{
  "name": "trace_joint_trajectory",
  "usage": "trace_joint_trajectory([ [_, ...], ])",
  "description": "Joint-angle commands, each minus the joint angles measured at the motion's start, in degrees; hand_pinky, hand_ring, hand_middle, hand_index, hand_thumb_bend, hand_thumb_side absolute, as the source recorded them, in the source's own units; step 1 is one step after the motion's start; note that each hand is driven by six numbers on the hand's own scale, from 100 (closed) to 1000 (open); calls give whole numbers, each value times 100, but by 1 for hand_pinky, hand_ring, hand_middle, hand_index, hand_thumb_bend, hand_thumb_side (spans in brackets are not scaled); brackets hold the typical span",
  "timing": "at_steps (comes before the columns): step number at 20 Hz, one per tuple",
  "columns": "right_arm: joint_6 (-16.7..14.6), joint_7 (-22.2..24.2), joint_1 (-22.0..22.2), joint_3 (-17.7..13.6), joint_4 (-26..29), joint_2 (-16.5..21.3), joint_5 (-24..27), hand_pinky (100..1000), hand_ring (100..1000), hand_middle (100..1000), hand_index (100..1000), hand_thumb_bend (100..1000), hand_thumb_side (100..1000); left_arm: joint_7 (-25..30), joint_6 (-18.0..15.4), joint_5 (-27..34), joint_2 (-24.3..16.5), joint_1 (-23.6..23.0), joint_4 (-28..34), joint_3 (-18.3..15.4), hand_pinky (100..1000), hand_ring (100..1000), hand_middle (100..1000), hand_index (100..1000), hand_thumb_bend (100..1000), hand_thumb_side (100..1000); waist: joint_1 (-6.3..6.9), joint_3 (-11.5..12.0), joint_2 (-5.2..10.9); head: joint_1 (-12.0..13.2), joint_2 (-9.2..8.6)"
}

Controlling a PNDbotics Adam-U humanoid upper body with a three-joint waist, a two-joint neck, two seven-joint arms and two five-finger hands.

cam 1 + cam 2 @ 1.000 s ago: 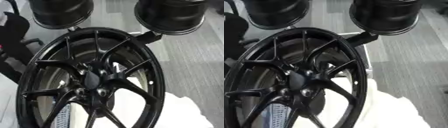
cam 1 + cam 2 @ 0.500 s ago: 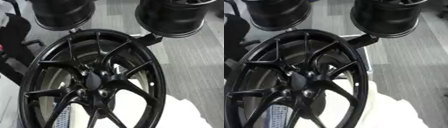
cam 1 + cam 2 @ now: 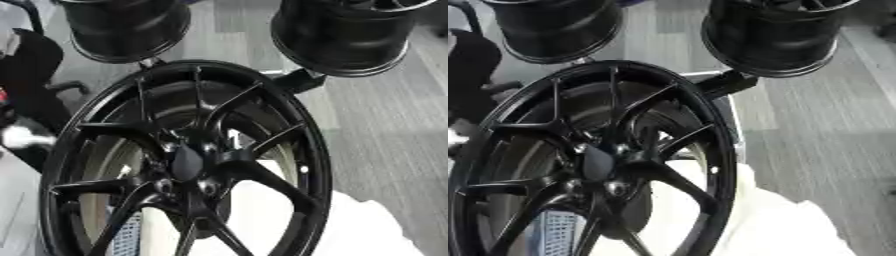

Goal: Pull the pin out of the wheel hub.

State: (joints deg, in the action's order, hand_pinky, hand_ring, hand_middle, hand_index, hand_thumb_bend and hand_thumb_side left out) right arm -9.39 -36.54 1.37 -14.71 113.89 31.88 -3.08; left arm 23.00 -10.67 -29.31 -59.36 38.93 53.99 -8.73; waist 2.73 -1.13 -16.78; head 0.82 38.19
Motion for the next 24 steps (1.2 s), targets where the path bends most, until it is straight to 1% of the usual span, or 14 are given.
trace_joint_trajectory([
  [1, -5, -28, -14, -71, 71, 115, 30, 763, 742, 628, 767, 100, 495, -60, -51, 40, -184, 94, 71, -40, 908, 884, 799, 907, 100, 293, -4, 3, 112, 1, -66],
  [4, -12, -43, -10, -75, 71, 117, 26, 762, 742, 628, 767, 100, 494, -285, -25, 206, -159, 113, 167, -133, 877, 834, 737, 875, 100, 281, -14, 17, 112, -11, -109],
  [6, -12, -48, -4, -75, 71, 110, 26, 762, 742, 628, 767, 100, 496, -469, -44, 381, -115, 123, 285, -230, 849, 785, 674, 851, 100, 294, -23, 31, 112, -22, -115],
  [8, -11, -52, 6, -75, 71, 100, 25, 762, 742, 628, 767, 100, 493, -653, -60, 563, -50, 134, 462, -354, 837, 749, 638, 850, 100, 351, -38, 44, 113, -34, -118],
  [12, -27, -57, 20, -75, 71, 89, 12, 763, 742, 628, 767, 100, 488, -1006, -91, 916, 217, 140, 982, -730, 825, 724, 619, 860, 100, 498, -69, 73, 118, -57, -131],
  [14, -36, -59, 18, -75, 71, 75, 1, 763, 743, 628, 767, 100, 488, -1183, -159, 1093, 410, 35, 1268, -874, 822, 720, 617, 865, 100, 550, -82, 80, 111, -63, -142],
  [19, -67, -49, -6, -54, 71, 40, -29, 765, 744, 630, 768, 100, 473, -1603, -441, 1512, 1041, -465, 1949, -1113, 820, 713, 618, 880, 100, 572, -133, 47, 90, -45, -178],
  [21, -98, -48, -17, -48, 71, 27, -51, 765, 744, 630, 768, 100, 463, -1786, -528, 1695, 1338, -705, 2247, -1095, 820, 712, 618, 878, 100, 571, -157, 29, 87, -34, -181],
  [24, -127, -28, -38, -16, 71, -3, -74, 765, 744, 630, 768, 100, 459, -2061, -615, 1970, 1768, -1024, 2694, -944, 811, 700, 606, 866, 100, 580, -199, 11, 89, -8, -188],
])
